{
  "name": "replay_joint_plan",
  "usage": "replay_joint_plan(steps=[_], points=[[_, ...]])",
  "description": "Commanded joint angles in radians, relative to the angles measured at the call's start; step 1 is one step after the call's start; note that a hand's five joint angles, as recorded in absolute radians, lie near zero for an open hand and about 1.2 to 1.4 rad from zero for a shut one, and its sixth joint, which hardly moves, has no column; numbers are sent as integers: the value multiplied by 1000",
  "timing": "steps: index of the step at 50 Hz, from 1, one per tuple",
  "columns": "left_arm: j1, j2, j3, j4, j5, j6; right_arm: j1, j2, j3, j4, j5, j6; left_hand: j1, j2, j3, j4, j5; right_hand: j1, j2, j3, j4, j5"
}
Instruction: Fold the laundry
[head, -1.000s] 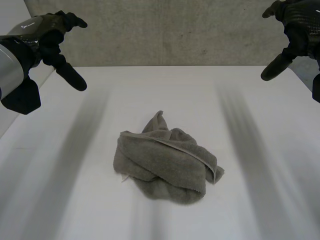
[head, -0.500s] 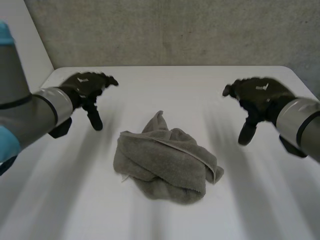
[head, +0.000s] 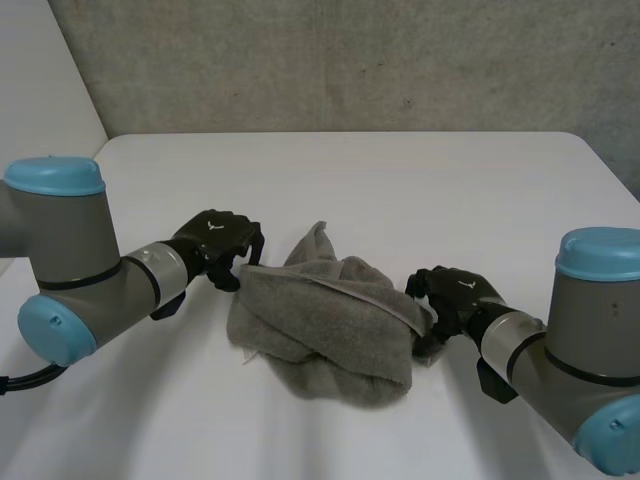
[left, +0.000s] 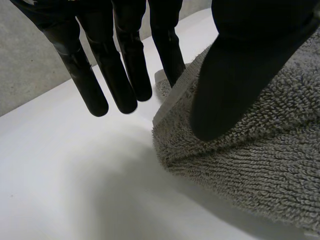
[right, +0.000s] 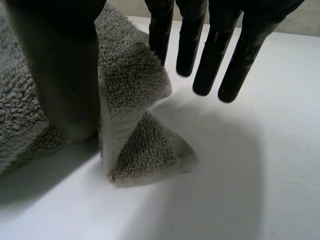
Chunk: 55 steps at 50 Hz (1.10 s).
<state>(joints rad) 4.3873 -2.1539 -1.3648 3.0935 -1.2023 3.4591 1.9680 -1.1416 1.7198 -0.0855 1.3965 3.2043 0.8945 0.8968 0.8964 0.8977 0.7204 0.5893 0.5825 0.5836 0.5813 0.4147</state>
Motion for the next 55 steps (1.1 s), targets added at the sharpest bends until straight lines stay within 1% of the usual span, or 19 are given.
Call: replay_joint_plan(steps=[1,2,10,12,13,14,15,17,18,20,24,29,30,34,43,52,53,54,55], points=[[-11,9,3,-1,-3,-6,12,25,-59,-48,4,54,376,374,374,373,376,693,700,699,701,693],[-14,14,4,-1,-3,-6,12,14,-78,-60,4,61,500,498,499,497,500,806,813,811,814,806],[-26,98,133,103,-57,-49,2,-132,-310,-142,7,9,502,499,500,499,501,807,814,813,815,807],[-26,172,221,161,-149,-142,-1,-173,-417,-242,13,-46,502,499,500,499,501,807,814,813,815,807],[-26,172,222,162,-149,-143,-1,-173,-417,-243,13,-46,502,499,500,499,501,807,814,813,815,807],[-25,212,266,192,-207,-208,-1,-197,-452,-320,18,-76,502,499,500,499,501,807,814,813,815,807],[-25,212,266,192,-207,-209,-1,-198,-453,-321,18,-77,502,499,500,499,501,807,814,813,815,807],[-20,282,326,241,-313,-349,2,-251,-471,-475,10,-138,502,499,500,499,501,807,814,813,815,807],[-20,282,326,241,-313,-350,2,-251,-471,-476,10,-138,502,499,500,499,501,807,814,813,815,807],[-19,340,326,275,-377,-440,9,-277,-471,-527,12,-188,502,499,500,499,501,807,814,813,815,807],[-20,379,274,281,-385,-485,12,-271,-467,-436,12,-235,502,499,500,499,501,807,814,813,815,807],[-23,414,3,284,-376,-480,15,-209,-438,-116,2,-325,502,499,500,499,501,807,814,813,815,807],[-23,414,3,284,-376,-480,15,-208,-437,-116,2,-325,502,499,500,499,501,807,814,813,815,807],[-25,410,-234,290,-333,-468,40,-144,-367,36,-1,-408,502,499,500,499,501,807,814,813,815,807],[-26,326,-563,290,-313,-328,38,-44,-148,85,1,-576,502,499,500,499,501,807,814,813,815,807],[-34,336,-648,269,-309,-296,34,-64,-11,104,15,-730,502,499,500,499,501,807,814,813,815,807],[-38,356,-652,263,-307,-295,34,-84,10,104,13,-741,403,401,401,400,403,807,814,813,815,807],[-46,394,-654,258,-306,-294,32,-107,32,102,4,-742,196,194,194,193,196,807,814,813,815,807],[-46,394,-654,258,-306,-294,32,-107,32,102,4,-742,194,192,192,191,194,807,814,813,815,807]])
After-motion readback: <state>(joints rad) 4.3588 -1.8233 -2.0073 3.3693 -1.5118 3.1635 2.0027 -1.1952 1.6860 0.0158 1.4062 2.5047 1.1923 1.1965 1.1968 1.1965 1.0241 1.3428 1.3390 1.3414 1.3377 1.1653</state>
